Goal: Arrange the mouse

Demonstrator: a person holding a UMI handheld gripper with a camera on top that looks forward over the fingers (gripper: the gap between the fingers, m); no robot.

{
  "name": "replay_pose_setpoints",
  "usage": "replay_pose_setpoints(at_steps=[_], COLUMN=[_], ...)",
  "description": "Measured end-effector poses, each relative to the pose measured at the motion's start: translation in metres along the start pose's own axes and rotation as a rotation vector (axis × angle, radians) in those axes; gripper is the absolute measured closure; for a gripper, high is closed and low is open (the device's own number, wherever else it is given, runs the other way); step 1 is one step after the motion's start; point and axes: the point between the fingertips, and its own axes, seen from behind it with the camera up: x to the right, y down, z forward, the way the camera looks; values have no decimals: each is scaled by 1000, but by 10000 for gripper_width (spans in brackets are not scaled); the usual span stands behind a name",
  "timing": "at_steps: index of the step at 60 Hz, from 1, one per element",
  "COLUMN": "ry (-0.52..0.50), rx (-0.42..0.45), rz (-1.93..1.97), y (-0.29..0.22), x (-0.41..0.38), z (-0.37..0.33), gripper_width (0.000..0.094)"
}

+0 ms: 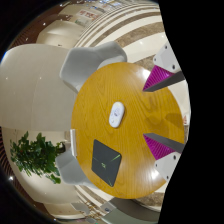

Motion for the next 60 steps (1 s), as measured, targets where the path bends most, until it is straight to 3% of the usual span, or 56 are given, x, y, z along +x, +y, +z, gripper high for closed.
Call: replay_pose_setpoints(at_steps=[11, 26, 50, 58, 60], ry=[-7, -32, -104, -101, -100], rx=[27, -8, 3, 14, 15], rz=[-21, -32, -25, -21, -20], y=[-27, -43, -88, -96, -96], x=[6, 10, 6, 9, 8], z=[59, 135, 198, 207, 208], gripper_width=[73, 71, 66, 98, 200])
